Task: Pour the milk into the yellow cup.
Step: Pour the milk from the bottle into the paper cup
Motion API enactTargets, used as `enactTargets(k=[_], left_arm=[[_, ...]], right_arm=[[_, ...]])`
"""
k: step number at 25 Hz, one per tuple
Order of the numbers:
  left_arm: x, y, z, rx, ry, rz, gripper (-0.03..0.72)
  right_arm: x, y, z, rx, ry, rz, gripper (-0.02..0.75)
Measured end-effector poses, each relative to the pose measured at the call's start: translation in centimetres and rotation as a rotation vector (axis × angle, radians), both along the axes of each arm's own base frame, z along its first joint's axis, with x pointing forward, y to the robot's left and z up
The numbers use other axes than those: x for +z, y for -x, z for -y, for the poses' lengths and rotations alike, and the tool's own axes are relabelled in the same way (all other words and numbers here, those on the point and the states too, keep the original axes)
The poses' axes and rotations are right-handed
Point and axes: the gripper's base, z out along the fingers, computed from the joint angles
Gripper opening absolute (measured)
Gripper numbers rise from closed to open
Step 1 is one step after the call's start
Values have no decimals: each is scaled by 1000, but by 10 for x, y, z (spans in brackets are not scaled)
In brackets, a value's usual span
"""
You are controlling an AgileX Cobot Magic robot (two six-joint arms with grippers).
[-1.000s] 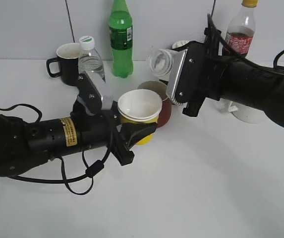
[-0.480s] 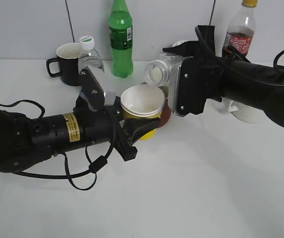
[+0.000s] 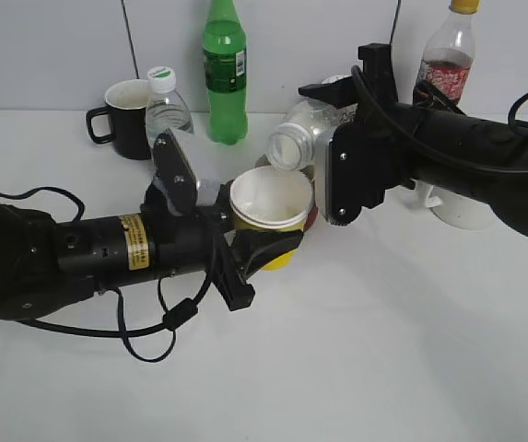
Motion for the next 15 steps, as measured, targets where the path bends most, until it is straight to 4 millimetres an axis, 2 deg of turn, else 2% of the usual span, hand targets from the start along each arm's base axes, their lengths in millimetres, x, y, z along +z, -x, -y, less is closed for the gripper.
enactTargets(k=[15], left_arm=[[0, 3, 1, -37, -7, 10, 352]], right_arm=[[3, 0, -1, 34, 79, 107, 441]])
